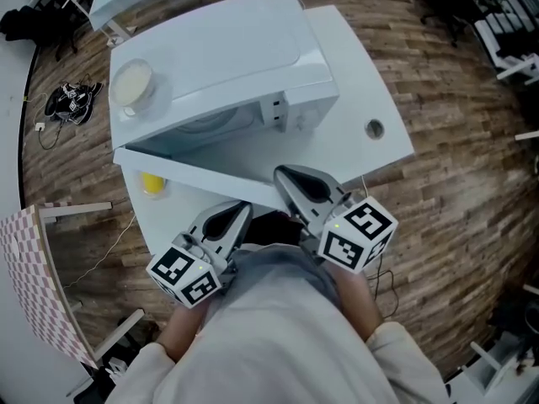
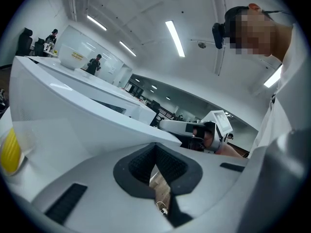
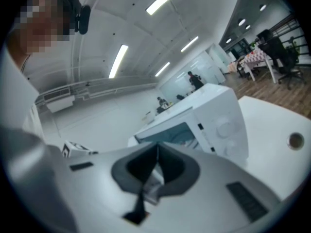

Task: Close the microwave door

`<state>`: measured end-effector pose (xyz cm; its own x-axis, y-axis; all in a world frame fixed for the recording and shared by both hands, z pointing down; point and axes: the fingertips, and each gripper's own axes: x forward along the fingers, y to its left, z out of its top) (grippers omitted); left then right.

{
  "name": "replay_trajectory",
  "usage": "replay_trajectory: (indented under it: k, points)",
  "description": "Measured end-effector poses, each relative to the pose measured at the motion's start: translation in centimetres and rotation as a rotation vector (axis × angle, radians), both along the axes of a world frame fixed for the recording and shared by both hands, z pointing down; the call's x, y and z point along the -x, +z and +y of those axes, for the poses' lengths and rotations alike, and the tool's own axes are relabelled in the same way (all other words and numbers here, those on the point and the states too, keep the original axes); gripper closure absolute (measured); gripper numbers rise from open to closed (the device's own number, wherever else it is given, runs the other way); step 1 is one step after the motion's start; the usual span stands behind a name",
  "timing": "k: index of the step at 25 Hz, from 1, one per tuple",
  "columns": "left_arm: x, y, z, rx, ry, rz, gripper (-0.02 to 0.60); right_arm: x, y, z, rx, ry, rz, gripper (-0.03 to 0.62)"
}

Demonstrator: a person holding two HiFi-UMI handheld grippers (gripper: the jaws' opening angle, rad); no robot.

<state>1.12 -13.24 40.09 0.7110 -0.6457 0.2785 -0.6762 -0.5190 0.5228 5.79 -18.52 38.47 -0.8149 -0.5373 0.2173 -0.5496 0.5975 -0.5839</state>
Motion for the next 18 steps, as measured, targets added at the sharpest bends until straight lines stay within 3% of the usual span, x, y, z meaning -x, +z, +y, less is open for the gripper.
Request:
replay_trajectory:
  k: [18]
  points:
    - [-0.1, 0.13, -0.7, 0.004, -0.02, -0.021, 0.568, -0.34, -0.07, -0.37, -0.041, -0.063, 0.02, 0.571]
